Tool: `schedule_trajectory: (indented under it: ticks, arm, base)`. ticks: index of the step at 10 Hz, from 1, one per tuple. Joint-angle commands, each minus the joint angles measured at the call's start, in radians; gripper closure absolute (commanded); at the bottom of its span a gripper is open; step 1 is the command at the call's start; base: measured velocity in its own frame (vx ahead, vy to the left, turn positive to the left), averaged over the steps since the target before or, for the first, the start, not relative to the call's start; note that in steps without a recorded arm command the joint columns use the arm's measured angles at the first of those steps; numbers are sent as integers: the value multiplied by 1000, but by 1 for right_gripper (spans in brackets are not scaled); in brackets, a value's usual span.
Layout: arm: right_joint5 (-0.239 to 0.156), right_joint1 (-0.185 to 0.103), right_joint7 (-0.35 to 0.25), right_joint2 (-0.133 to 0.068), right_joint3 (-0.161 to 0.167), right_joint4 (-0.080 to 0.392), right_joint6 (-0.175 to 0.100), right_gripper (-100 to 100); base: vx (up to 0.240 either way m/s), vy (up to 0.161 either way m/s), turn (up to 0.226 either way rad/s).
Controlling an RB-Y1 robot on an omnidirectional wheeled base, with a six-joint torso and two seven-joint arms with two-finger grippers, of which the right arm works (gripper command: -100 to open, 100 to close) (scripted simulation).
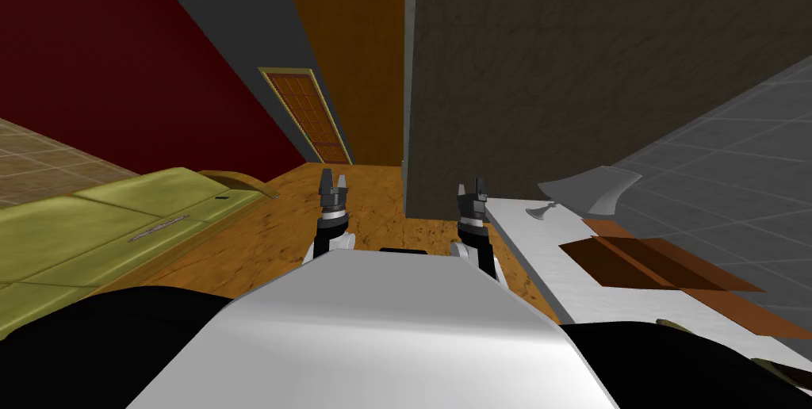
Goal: Push the door open
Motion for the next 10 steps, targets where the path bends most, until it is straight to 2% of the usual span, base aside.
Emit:
schedule_trajectory:
  ticks: [1,10]
  arm:
    - [-32,5,-10,-5,10,13,-7,-100]
    - [-211,28,-66,-29,65,85,-49,-100]
  base:
    - [109,65,-62]
    - [74,134,-50]
